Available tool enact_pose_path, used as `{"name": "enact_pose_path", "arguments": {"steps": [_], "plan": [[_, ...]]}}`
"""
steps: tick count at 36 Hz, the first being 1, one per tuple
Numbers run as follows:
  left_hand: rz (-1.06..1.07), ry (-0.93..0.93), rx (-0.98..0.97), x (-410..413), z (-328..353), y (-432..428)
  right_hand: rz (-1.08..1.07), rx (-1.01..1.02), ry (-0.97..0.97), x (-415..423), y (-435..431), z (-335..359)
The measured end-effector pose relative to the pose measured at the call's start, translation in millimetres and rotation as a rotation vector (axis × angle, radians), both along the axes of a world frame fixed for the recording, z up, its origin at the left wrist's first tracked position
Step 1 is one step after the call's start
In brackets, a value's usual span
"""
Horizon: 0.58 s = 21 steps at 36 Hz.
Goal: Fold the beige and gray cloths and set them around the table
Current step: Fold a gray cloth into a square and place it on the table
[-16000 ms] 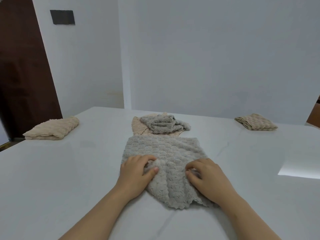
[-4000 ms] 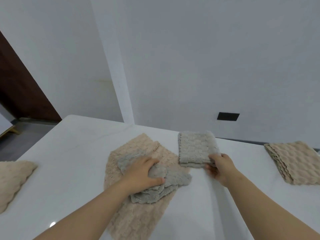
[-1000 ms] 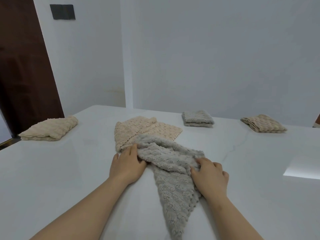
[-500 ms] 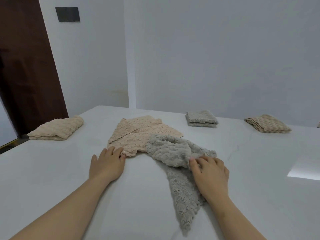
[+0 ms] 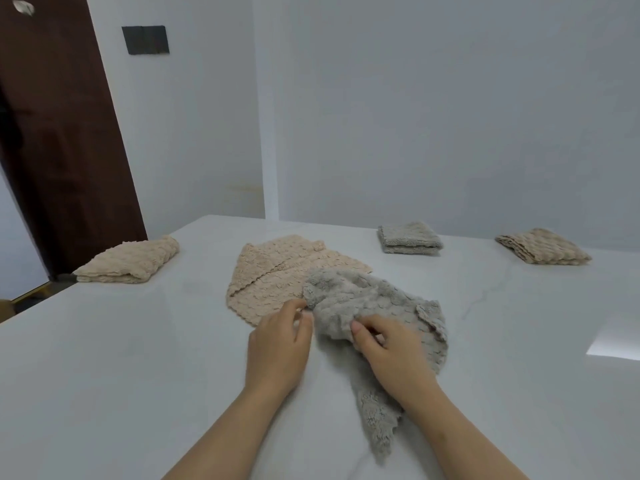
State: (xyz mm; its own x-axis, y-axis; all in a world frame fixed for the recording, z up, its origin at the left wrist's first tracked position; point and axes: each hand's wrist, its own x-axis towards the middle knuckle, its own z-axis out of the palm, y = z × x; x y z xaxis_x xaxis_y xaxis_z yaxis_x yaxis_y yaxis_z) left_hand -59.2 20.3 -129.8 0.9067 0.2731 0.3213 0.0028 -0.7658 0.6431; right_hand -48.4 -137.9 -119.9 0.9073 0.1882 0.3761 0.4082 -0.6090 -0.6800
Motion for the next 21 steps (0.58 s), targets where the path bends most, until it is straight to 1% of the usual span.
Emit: {"name": "enact_pose_path", "arguments": {"steps": [2, 3, 5, 7, 9, 11, 13, 14, 16, 18, 21], "plan": [[-0.039, 0.067, -0.201, 2, 4, -2, 0.168, 0.055, 0.085, -6, 3, 3], [-0.052, 0.086, -0.269, 4, 4, -1, 0.23, 0.055, 0.135, -8, 4, 3], [-0.079, 0.122, -0.338, 6, 4, 1, 0.288, 0.08, 0.212, -11, 3, 2], [-0.116, 0.148, -0.326, 6, 4, 4, 0.265, 0.151, 0.221, -11, 1, 1], [-0.121, 0.159, -0.248, 5, 5, 5, 0.193, 0.204, 0.156, -9, 0, 3], [-0.103, 0.17, -0.159, 4, 5, 5, 0.124, 0.204, 0.104, -8, -3, 6], [-0.079, 0.154, -0.08, 5, 2, 5, 0.101, 0.119, 0.071, -5, -6, 8], [-0.07, 0.127, -0.068, 6, 1, 5, 0.085, 0.024, 0.065, -2, -8, 6], [-0.061, 0.087, -0.073, 7, 0, 5, 0.028, -0.232, 0.084, 2, -11, 2], [-0.038, 0.058, -0.072, 8, -2, 8, 0.001, -0.398, 0.106, 4, -13, -2], [0.071, 0.036, -0.055, 11, -4, 17, -0.026, -0.416, 0.133, 4, -13, 1]]}}
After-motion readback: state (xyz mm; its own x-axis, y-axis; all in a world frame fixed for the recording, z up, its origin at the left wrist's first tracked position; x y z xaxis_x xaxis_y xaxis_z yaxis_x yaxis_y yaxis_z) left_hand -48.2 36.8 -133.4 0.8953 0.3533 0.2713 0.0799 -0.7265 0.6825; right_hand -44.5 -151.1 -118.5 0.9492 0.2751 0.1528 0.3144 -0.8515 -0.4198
